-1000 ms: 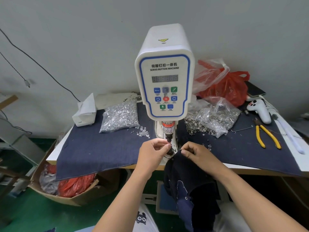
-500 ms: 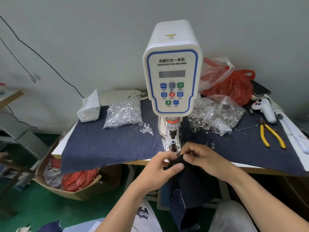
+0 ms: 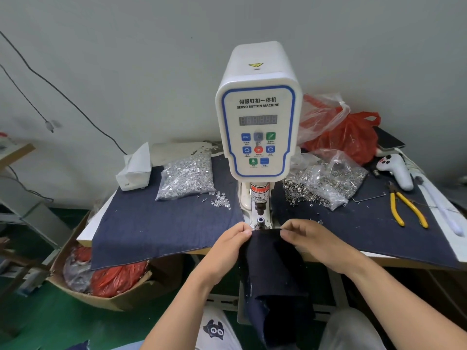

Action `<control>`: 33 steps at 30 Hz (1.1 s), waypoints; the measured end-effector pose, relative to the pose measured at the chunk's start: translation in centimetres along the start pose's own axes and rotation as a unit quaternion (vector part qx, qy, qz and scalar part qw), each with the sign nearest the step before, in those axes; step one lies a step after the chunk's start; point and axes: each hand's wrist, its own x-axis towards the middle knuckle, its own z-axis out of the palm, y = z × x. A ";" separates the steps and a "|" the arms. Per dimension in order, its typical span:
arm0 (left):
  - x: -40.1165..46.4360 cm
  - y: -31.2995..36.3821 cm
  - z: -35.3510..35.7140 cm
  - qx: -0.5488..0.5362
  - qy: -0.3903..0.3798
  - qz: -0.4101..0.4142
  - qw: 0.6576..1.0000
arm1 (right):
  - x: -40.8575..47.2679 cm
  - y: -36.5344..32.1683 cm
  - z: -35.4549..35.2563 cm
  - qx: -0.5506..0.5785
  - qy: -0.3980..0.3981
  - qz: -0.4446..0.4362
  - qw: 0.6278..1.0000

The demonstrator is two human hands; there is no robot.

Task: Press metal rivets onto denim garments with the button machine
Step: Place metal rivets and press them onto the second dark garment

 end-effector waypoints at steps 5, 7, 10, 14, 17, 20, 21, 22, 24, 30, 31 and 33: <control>2.0 0.0 0.4 0.041 0.077 0.013 0.996 | 1.8 0.5 0.7 -0.007 0.091 0.000 0.996; 2.5 -0.1 0.6 0.059 0.085 0.013 0.995 | 2.3 0.8 0.9 -0.025 0.120 0.003 0.992; 3.1 -0.2 0.6 0.071 0.094 0.008 0.993 | 2.7 1.0 1.0 0.007 0.131 0.025 0.991; 3.5 -0.6 0.7 0.070 0.106 0.013 0.992 | 2.7 0.6 1.3 0.061 0.118 0.052 0.990; 3.5 -0.8 0.8 0.057 0.112 0.016 0.992 | 2.7 0.3 1.5 0.072 0.112 0.059 0.989; 3.6 -1.2 0.7 0.039 0.114 0.016 0.993 | 2.5 0.1 1.6 0.084 0.105 0.058 0.989; 3.7 -1.4 0.7 0.033 0.113 0.017 0.993 | 2.5 0.1 1.5 0.081 0.106 0.059 0.989; 3.8 -1.5 0.7 0.028 0.113 0.018 0.993 | 2.5 0.1 1.5 0.074 0.110 0.060 0.989; 3.8 -1.8 0.7 0.020 0.112 0.021 0.993 | 2.5 0.2 1.6 0.060 0.116 0.059 0.990; 4.2 -2.5 0.7 -0.047 0.142 0.013 0.989 | 2.7 0.6 1.7 0.051 0.125 0.044 0.990; 4.2 -2.6 0.7 -0.050 0.143 0.011 0.988 | 2.7 0.6 1.7 0.043 0.127 0.042 0.990; 4.3 -2.7 0.7 -0.056 0.144 0.003 0.988 | 2.7 0.7 1.7 0.024 0.131 0.039 0.990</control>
